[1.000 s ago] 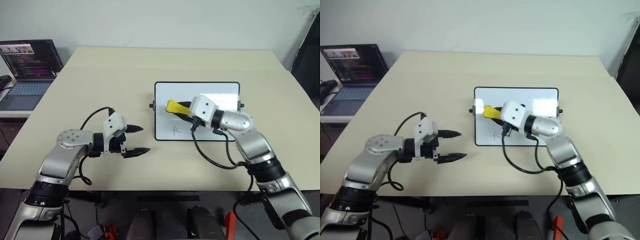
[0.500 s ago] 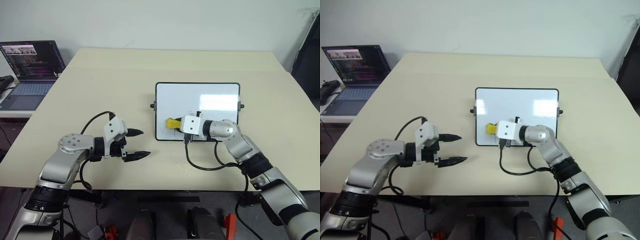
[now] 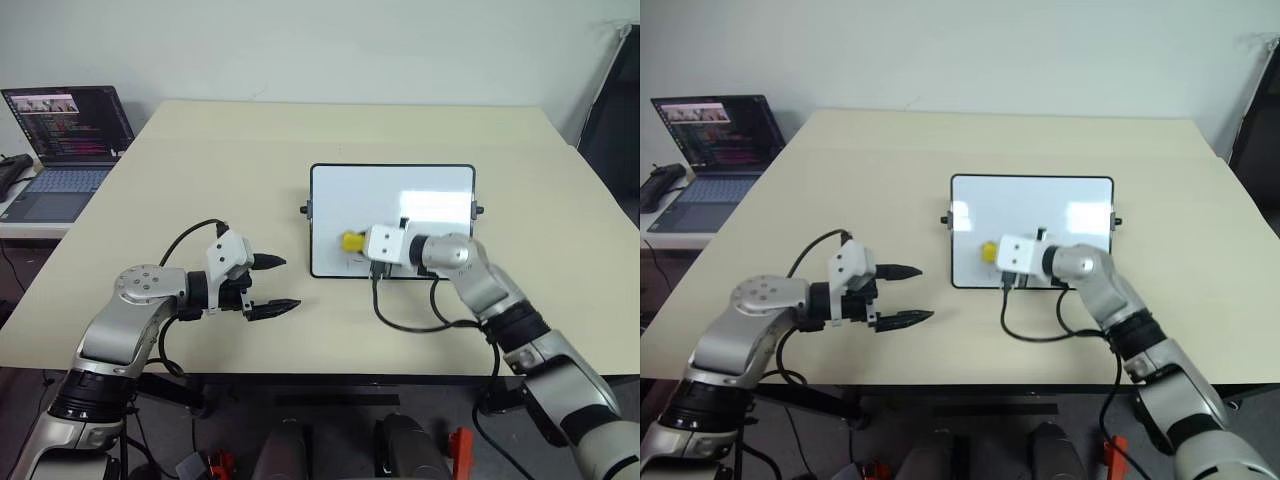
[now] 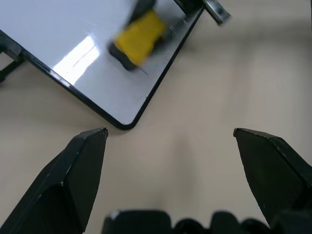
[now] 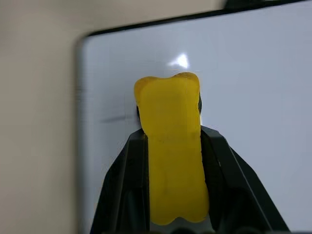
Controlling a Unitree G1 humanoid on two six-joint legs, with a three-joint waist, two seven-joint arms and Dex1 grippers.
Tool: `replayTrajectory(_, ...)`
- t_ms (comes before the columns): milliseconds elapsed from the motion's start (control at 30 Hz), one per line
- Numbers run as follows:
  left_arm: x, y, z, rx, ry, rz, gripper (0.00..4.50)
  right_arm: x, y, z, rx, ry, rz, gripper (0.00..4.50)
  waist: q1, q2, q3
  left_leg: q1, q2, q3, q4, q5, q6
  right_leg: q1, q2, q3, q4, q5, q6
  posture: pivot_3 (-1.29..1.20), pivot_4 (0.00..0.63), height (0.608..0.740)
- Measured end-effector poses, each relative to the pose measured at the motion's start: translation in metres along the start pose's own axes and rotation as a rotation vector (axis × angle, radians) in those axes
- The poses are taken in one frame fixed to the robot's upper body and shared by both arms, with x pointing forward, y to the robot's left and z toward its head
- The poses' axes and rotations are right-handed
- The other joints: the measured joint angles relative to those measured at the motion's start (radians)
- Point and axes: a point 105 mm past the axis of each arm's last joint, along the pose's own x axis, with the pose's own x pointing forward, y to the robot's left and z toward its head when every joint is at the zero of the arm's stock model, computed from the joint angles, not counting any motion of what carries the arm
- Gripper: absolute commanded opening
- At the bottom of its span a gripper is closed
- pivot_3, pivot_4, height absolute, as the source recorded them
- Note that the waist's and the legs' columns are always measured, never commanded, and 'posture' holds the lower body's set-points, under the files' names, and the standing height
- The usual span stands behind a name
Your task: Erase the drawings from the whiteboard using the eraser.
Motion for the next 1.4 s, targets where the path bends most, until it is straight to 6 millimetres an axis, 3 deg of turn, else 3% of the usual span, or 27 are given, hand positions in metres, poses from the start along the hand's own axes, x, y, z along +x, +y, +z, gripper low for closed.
replayTrajectory(100, 0.001, 0.001, 0.000, 0.000, 0.000, 0.002, 4.50, -0.002, -0.016, 0.001, -0.021, 0.014, -0.079, 1.04, 0.000, 0.000, 0.000, -0.001, 0.000, 0.000, 0.000, 0.000, 0.000, -0.001, 0.000, 0.000, 0.000, 0.000, 0.000, 0.00, 0.150, 0.740)
replayTrajectory(233, 0.002, 0.001, 0.000, -0.001, -0.004, 0.000, 4.50, -0.002, -0.010, 0.001, -0.023, 0.009, -0.051, 1.04, 0.000, 0.000, 0.000, -0.002, 0.000, 0.000, -0.001, 0.000, 0.000, -0.001, 0.000, 0.000, -0.001, 0.000, 0.000, 0.00, 0.150, 0.740)
replayTrajectory(433, 0.002, 0.001, -0.001, -0.001, 0.003, 0.000, 4.50, -0.006, 0.062, 0.000, -0.024, 0.001, 0.249, 1.04, -0.001, 0.000, 0.000, -0.002, 0.000, 0.000, -0.001, 0.000, 0.000, -0.001, 0.000, 0.000, -0.001, 0.000, 0.000, 0.00, 0.150, 0.740)
replayTrajectory(467, 0.002, 0.001, -0.001, -0.001, 0.003, 0.000, 4.50, -0.007, 0.067, -0.001, -0.021, 0.003, 0.267, 1.04, 0.000, 0.000, 0.000, -0.002, 0.000, 0.000, -0.001, 0.000, 0.000, -0.001, 0.000, 0.000, -0.001, 0.000, 0.000, 0.00, 0.150, 0.740)
replayTrajectory(667, 0.002, 0.001, -0.001, 0.000, 0.005, -0.002, 4.50, -0.004, 0.058, -0.001, -0.026, 0.014, 0.231, 1.04, -0.001, 0.000, 0.000, -0.001, 0.000, 0.000, 0.000, 0.000, 0.000, -0.001, 0.000, 0.000, -0.001, 0.000, 0.000, 0.00, 0.150, 0.740)
replayTrajectory(833, 0.003, 0.002, 0.003, 0.012, 0.000, -0.006, 4.50, -0.003, 0.002, -0.003, -0.062, 0.056, 0.033, 1.03, -0.001, 0.000, 0.000, -0.001, 0.000, 0.000, 0.000, 0.001, 0.001, -0.001, 0.000, 0.000, 0.000, 0.000, 0.000, 0.00, 0.150, 0.740)
replayTrajectory(933, 0.003, 0.003, 0.003, 0.013, 0.002, -0.009, 4.50, -0.006, -0.007, -0.006, -0.080, 0.072, 0.000, 1.03, 0.002, -0.001, 0.000, -0.001, 0.000, 0.000, 0.000, 0.001, 0.001, -0.001, 0.000, 0.000, -0.001, 0.000, 0.000, 0.00, 0.150, 0.740)
replayTrajectory(1067, 0.004, 0.003, 0.004, 0.018, 0.001, -0.015, 4.50, -0.011, 0.006, -0.009, -0.077, 0.070, 0.046, 1.03, 0.002, -0.002, -0.001, -0.002, 0.000, 0.000, 0.000, 0.001, 0.001, -0.001, 0.000, 0.000, -0.001, 0.000, 0.000, 0.00, 0.150, 0.740)
replayTrajectory(1233, 0.004, 0.008, 0.004, 0.014, 0.001, -0.009, 4.50, -0.018, 0.056, -0.015, -0.045, 0.073, 0.232, 1.03, 0.000, -0.002, -0.001, -0.001, 0.000, 0.000, -0.001, 0.001, 0.001, -0.001, 0.001, 0.000, -0.001, -0.001, 0.002, 0.00, 0.150, 0.740)
replayTrajectory(1400, 0.004, 0.012, 0.007, 0.035, 0.000, -0.008, 4.50, -0.019, 0.057, -0.013, -0.024, 0.072, 0.240, 1.02, -0.001, -0.002, -0.001, -0.001, 0.000, 0.000, 0.000, 0.001, 0.001, -0.001, 0.001, -0.001, -0.001, -0.002, 0.004, 0.00, 0.150, 0.740)
